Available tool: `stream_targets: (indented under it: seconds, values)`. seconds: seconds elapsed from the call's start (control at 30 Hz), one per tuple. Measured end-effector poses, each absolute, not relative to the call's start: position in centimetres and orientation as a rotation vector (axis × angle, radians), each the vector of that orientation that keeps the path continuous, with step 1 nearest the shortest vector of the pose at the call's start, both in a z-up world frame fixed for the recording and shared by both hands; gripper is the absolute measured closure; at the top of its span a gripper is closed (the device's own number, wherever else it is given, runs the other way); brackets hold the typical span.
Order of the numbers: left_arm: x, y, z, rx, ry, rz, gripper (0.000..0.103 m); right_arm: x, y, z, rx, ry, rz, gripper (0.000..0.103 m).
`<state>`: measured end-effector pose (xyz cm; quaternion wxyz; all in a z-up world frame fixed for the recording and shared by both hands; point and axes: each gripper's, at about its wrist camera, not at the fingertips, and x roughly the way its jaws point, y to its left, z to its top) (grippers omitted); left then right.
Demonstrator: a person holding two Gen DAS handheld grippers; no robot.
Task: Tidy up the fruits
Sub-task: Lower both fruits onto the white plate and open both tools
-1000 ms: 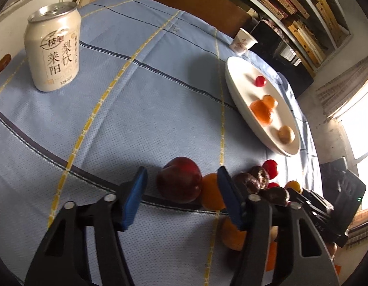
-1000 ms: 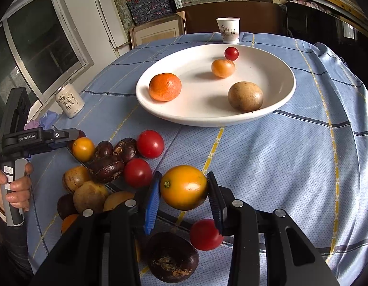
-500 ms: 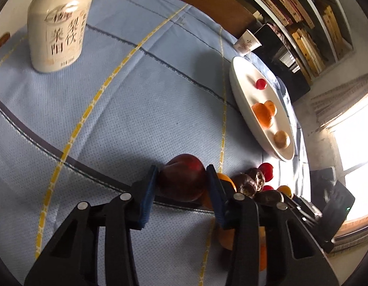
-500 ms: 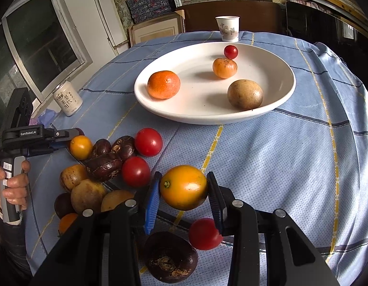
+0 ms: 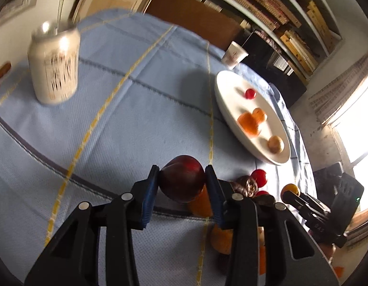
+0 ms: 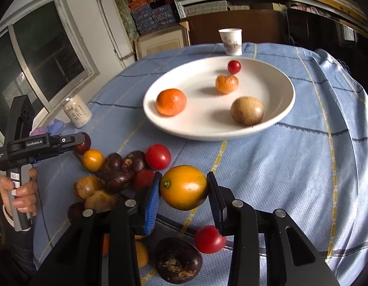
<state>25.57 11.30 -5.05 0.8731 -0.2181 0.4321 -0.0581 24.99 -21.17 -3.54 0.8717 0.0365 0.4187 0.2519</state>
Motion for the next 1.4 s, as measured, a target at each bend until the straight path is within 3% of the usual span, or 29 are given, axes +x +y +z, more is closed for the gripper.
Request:
stream_targets:
  seconds: [0.27,0.47,0.73,0.8,0.83,0.87,1.0,1.17,1.4]
  values:
    - [27.3,6.9,-1.3,-0.361,0.821,-0.24,0.064,26.8,-22.0,-1.5,0.118,0.73,0.478,0.064]
    - [32.9,0.2,1.6,-0.238,0.805,-0.319,0.064,30.9,-23.3,-2.3,0.212,0.754,0.452,0.065]
    - [39.1,-5.8,0.1,-0.07,0.881,-0.266,0.063,33.0,-22.3,-2.9,0.168,0.756,0.453,0.064]
    - [39.0,-5.4,0.4,-0.071,0.868,-0.239,0.04,33.0,-22.4,-2.9,0.166,0.758,0.456,0.056]
    - [38.7,-5.0,0.8,-0.081,0.85,-0.231,0.018,32.7,-22.7,-2.6,0.18,0.749,0.472,0.055]
    - [37.8,-4.4,1.7,-0.101,0.803,-0.213,0.01,32.3,-23.0,-2.2,0.191,0.737,0.479,0.054]
    - [32.3,-2.3,4.8,-0.068,0.644,-0.157,0.005,30.5,-24.5,0.0,0.231,0.671,0.505,0.052]
    - [26.4,0.5,3.4,-0.022,0.563,-0.084,0.004,27.8,-24.7,1.0,0.196,0.657,0.558,0.052]
    - [24.5,5.3,-0.3,-0.171,0.68,-0.029,0.004,25.4,-22.2,-0.6,0.018,0.709,0.543,0.051]
